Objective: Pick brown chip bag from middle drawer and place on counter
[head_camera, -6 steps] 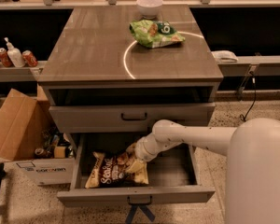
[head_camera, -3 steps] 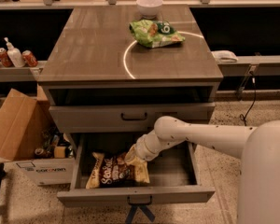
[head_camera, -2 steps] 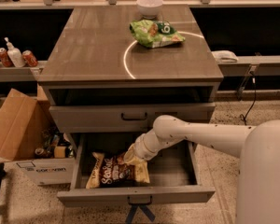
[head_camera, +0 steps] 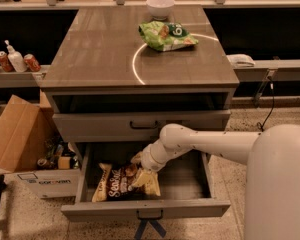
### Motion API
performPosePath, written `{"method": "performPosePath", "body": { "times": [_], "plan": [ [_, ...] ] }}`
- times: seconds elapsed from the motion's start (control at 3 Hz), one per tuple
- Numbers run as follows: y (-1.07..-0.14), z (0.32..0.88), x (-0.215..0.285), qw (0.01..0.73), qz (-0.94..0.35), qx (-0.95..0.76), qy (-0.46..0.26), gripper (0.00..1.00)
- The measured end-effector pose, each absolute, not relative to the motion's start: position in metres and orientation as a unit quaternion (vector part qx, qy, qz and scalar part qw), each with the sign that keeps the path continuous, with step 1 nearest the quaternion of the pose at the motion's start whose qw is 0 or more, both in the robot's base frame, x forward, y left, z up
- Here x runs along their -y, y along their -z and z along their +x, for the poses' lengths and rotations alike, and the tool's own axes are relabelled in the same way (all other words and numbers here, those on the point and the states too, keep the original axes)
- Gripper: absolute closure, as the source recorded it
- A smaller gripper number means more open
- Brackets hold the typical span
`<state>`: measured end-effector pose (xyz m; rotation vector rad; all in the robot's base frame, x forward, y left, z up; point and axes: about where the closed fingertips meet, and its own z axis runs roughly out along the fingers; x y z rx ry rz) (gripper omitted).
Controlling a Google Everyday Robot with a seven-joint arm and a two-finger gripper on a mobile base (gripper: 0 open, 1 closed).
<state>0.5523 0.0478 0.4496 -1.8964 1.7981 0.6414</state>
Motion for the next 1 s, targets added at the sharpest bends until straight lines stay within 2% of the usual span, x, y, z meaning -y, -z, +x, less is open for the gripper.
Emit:
{"method": "performPosePath", "body": {
  "times": [0.33, 1.0],
  "plan": [
    [-0.441, 0.552, -0.051, 0.216, -0.688, -0.654, -0.232, 0.00],
    [-0.419, 0.556, -0.058, 0.201, -0.687, -0.662, -0.222, 0.00]
  ]
}}
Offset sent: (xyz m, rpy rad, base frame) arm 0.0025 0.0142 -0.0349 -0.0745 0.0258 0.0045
